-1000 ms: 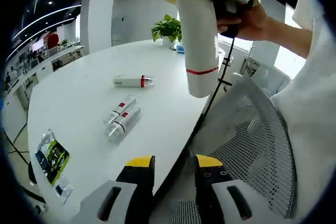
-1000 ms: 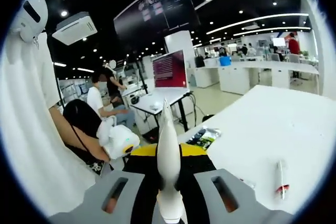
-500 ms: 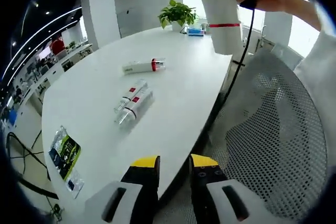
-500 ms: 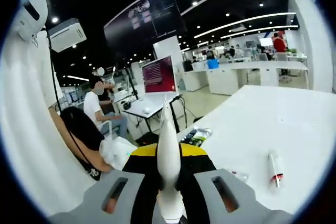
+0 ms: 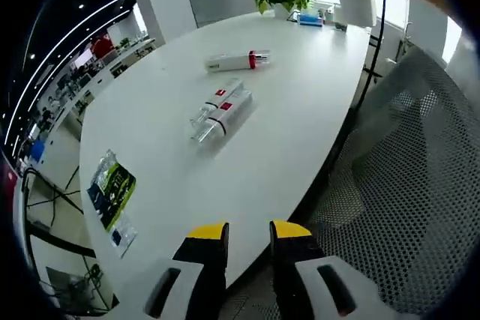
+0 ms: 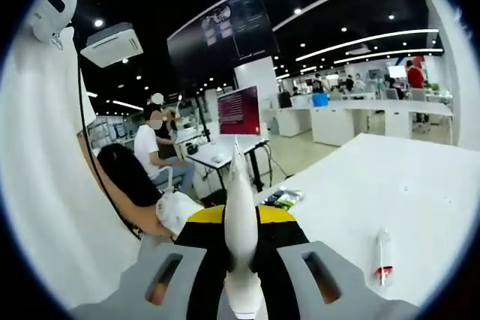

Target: Arrange the skincare products in the storage area until every visible bottle or jar stands upright without overlapping.

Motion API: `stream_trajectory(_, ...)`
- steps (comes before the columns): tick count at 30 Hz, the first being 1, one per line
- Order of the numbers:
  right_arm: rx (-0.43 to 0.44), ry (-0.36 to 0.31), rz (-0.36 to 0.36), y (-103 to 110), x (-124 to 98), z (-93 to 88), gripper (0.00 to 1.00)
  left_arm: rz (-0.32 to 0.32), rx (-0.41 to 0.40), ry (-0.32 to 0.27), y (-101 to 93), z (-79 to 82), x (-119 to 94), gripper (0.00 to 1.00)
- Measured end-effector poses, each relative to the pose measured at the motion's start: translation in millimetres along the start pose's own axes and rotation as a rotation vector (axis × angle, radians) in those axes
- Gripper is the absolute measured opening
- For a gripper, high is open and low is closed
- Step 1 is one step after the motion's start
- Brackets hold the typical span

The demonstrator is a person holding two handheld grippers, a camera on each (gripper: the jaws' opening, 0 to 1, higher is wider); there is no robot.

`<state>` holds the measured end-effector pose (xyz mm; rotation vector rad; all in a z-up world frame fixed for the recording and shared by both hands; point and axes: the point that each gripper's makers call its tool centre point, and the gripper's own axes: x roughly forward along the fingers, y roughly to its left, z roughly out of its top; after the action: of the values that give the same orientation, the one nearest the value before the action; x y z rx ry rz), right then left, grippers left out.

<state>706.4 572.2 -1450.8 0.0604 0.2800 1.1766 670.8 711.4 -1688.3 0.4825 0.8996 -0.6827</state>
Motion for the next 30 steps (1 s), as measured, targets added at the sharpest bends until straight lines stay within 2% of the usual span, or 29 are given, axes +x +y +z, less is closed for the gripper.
stream_trajectory(5,0.012,-0.018,0.006,-10.1,-2.5,-7.6,0.11,0.007,0.015,0.033,-0.5,-5.8,1.7,0.22)
stream_trajectory(13,0.002,0.005,0.016,-19.0,0.3,-14.9,0.11,0.006,-0.013,0.023,0.9,-6.0,1.2,0.22)
stream_trajectory(17,-0.005,0.021,0.028,-26.5,5.8,-14.7,0.11,0.016,-0.038,0.043,4.1,-11.1,1.5,0.22)
stream_trajectory(21,-0.023,0.029,0.036,-38.5,12.1,-10.8,0.11,0.031,-0.050,0.041,6.9,-11.8,0.7,0.21)
stream_trajectory(30,-0.058,0.038,0.046,-79.4,28.3,6.4,0.11,0.038,-0.061,0.050,7.9,-12.8,0.0,0.20)
